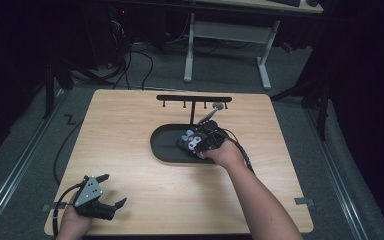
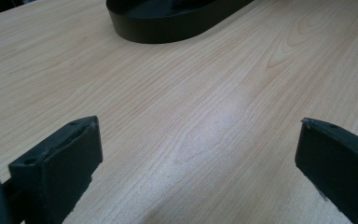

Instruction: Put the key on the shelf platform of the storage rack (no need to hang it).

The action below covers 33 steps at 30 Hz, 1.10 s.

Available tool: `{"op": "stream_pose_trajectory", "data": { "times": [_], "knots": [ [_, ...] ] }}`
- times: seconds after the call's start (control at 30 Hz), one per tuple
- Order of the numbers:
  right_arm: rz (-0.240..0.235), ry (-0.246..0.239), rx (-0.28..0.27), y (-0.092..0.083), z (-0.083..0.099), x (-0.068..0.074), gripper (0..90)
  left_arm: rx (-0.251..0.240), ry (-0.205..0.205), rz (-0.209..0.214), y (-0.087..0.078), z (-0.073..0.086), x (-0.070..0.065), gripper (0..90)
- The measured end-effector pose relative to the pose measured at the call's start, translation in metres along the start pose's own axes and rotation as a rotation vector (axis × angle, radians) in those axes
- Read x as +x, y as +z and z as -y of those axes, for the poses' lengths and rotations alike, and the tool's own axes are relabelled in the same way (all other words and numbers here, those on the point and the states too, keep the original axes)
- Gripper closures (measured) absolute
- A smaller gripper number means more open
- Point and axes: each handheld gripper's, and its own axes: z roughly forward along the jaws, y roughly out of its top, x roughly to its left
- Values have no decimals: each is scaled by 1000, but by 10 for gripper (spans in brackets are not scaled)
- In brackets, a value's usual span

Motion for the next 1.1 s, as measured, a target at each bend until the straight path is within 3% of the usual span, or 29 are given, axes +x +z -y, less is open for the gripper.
{"op": "stream_pose_trajectory", "data": {
  "times": [0.23, 0.4, 0.57, 0.63, 0.77, 0.9, 0.97, 1.1],
  "knots": [
    [2, -7, -27, -17, 8, 1, 266, 8, 5, 4, 1, 0, -1, 8],
    [16, -38, -51, -25, 16, 4, 267, 7, 5, 3, 0, 0, -1, 7],
    [1, -33, -90, -31, 32, 7, 247, 12, 3, -1, 0, 1, -1, 7],
    [-15, -17, -117, -32, 41, 7, 229, 13, 3, -3, 0, 1, -1, 7],
    [2, -5, -187, -37, 64, 8, 203, 18, 5, -6, 0, 2, -1, 7],
    [-31, 1, -264, -40, 83, 6, 203, 25, -2, -9, -1, 2, 1, 7],
    [-30, -2, -275, -40, 88, 5, 203, 24, -4, -9, -1, 3, 1, 7],
    [-19, -2, -349, -40, 110, 5, 199, 35, 4, -18, -1, 2, 0, 7]
  ]
}}
